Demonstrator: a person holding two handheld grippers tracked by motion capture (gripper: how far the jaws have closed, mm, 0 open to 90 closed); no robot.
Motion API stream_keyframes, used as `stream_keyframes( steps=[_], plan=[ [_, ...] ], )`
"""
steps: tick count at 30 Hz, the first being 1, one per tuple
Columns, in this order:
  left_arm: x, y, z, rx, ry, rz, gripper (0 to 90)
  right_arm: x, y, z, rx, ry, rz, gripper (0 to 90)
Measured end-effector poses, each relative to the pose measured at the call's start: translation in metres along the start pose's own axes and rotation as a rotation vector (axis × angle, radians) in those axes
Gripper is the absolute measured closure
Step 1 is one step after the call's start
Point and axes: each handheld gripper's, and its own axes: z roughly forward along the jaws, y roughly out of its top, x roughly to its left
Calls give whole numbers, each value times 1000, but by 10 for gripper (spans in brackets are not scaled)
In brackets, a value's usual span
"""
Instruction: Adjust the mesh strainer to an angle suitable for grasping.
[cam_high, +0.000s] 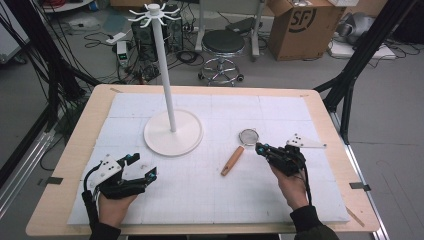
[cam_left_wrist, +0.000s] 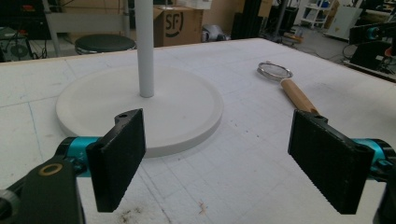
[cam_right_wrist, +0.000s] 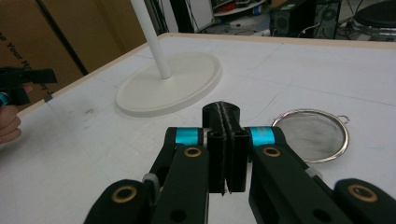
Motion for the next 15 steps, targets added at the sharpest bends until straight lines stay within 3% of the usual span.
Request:
stream_keyframes(
  steps=[8, 15],
  plan=[
    [6, 4, 5, -1, -2, -5, 198, -1, 8, 21, 53, 48, 24, 900],
    [7, 5, 6, 13, -2, 0, 198, -8, 17, 42, 111, 57, 67, 900]
  ],
)
